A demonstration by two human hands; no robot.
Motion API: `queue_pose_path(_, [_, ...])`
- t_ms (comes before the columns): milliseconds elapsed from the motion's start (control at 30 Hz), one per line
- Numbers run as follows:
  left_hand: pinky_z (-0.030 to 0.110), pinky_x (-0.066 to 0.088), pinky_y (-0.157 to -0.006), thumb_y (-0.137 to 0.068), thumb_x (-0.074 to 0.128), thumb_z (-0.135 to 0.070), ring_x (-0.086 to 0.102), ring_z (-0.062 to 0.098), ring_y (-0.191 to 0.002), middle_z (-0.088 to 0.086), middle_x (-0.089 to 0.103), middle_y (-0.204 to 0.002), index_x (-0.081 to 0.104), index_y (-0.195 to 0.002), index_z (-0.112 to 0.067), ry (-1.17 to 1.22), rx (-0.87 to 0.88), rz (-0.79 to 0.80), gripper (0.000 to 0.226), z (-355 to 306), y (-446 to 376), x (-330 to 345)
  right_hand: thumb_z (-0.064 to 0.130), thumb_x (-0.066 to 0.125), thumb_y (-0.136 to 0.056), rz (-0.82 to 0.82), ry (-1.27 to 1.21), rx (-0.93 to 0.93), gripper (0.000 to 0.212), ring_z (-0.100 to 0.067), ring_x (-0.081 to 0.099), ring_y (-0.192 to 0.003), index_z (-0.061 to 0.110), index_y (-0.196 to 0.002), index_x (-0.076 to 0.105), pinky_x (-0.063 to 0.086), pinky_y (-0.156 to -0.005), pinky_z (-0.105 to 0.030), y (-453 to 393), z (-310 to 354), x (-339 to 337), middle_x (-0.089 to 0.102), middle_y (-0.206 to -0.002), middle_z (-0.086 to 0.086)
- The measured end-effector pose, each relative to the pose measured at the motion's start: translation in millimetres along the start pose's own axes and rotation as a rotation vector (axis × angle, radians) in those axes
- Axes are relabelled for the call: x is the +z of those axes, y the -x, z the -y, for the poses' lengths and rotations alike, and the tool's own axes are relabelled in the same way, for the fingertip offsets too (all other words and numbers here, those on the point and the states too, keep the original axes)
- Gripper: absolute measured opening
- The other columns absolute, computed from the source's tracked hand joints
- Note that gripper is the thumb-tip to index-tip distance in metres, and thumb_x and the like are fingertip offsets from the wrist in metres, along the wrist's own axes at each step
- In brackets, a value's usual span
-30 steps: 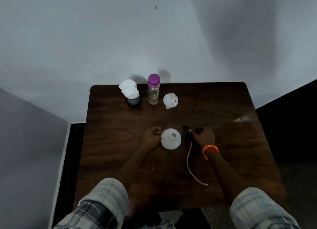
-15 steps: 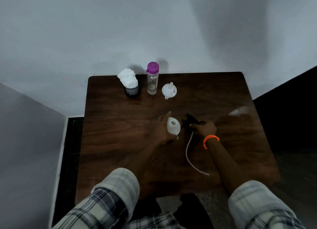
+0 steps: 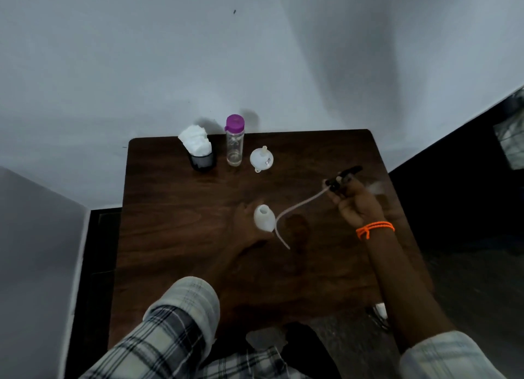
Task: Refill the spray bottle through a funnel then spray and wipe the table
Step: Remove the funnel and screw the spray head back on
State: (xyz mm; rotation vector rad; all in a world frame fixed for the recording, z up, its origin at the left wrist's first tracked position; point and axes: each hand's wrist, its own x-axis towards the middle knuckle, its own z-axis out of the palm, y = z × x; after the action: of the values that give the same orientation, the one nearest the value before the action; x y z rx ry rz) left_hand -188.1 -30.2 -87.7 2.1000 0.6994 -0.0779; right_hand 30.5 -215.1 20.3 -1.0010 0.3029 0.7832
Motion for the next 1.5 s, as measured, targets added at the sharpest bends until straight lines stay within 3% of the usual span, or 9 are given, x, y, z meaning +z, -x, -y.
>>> queue_pose_path(67, [0.035,0.047,-0.100,-0.048,0.089,-0.065,0.053,0.009,-0.114,-0.009,0.054,-0.127,0.054,-0.132,-0.035,0.006,-0.034,-0.052,0.096,-4,11,-3,-0.001,0.057,-0.089,0.054,-0.103,-0.013,0.007,-0.035,0.074,-0.091,0.001,-0.090,0.064,0.062,-0.084,-0.046,3,11,11,0.068,-0.098,-0.018])
queue_pose_path(233, [0.034,0.046,-0.094,-0.047,0.094,-0.050,0.044,0.010,-0.111,-0.005,0.040,-0.124,0.050,-0.130,-0.037,0.079,-0.065,-0.122,0.095,-16,33,-16,-0.006,0.064,-0.082,0.120,-0.247,-0.028,0.010,-0.042,0.074,-0.094,-0.006,-0.091,0.068,0.063,-0.078,-0.047,12,26,46,0.073,-0.098,-0.025])
queue_pose_path(333, [0.030,0.045,-0.093,-0.052,0.099,-0.036,0.044,0.010,-0.108,0.001,0.040,-0.126,0.053,-0.130,-0.028,0.098,-0.087,-0.134,0.091,-19,38,-25,-0.016,0.089,-0.047,0.189,-0.292,-0.020,0.047,-0.044,0.073,-0.097,-0.010,-0.089,0.070,0.061,-0.083,-0.051,17,27,64,0.073,-0.097,-0.023])
queue_pose_path(400, [0.031,0.047,-0.091,-0.050,0.099,-0.035,0.046,0.011,-0.108,0.001,0.040,-0.126,0.054,-0.128,-0.030,0.097,-0.075,-0.155,0.090,-19,40,-27,-0.017,0.094,-0.034,0.227,-0.328,-0.007,0.061,-0.044,0.072,-0.100,-0.009,-0.089,0.070,0.061,-0.083,-0.051,17,26,70,0.073,-0.097,-0.022])
queue_pose_path(633, [0.035,0.046,-0.096,-0.053,0.097,-0.035,0.043,0.012,-0.116,-0.004,0.036,-0.129,0.050,-0.135,-0.030,0.073,-0.068,-0.150,0.095,-18,47,-34,-0.018,0.095,-0.028,0.260,-0.341,-0.008,0.062,-0.042,0.072,-0.102,-0.008,-0.085,0.071,0.062,-0.082,-0.050,20,17,86,0.073,-0.097,-0.022])
queue_pose_path(1100, [0.036,0.048,-0.096,-0.053,0.097,-0.035,0.044,0.014,-0.116,-0.005,0.037,-0.125,0.048,-0.134,-0.027,0.046,-0.077,-0.151,0.095,-16,52,-39,-0.014,0.097,-0.026,0.231,-0.266,0.037,0.069,-0.045,0.072,-0.099,-0.009,-0.089,0.070,0.062,-0.082,-0.050,24,2,70,0.073,-0.102,-0.025])
queue_pose_path(1200, [0.029,0.043,-0.089,-0.054,0.097,-0.035,0.044,0.012,-0.112,-0.004,0.037,-0.122,0.048,-0.134,-0.026,0.052,-0.093,-0.183,0.095,-16,51,-43,-0.010,0.091,-0.049,0.225,-0.190,0.023,0.054,-0.041,0.073,-0.098,-0.005,-0.096,0.066,0.063,-0.080,-0.046,30,5,69,0.071,-0.104,-0.024])
queue_pose_path(1400, [0.027,0.041,-0.088,-0.051,0.098,-0.035,0.045,0.012,-0.108,-0.002,0.036,-0.122,0.050,-0.138,-0.028,0.048,-0.079,-0.201,0.099,-21,47,-55,-0.006,0.066,-0.077,0.348,0.070,-0.176,0.028,-0.036,0.073,-0.098,0.006,-0.102,0.061,0.060,-0.086,-0.043,41,15,76,0.072,-0.091,-0.016])
queue_pose_path(1500, [0.027,0.043,-0.088,-0.051,0.098,-0.031,0.046,0.012,-0.107,-0.001,0.037,-0.121,0.052,-0.135,-0.028,0.052,-0.051,-0.226,0.096,-23,44,-56,0.003,0.080,-0.065,0.402,0.254,-0.301,0.045,-0.038,0.072,-0.099,0.008,-0.104,0.061,0.059,-0.087,-0.045,52,16,85,0.071,-0.095,-0.015])
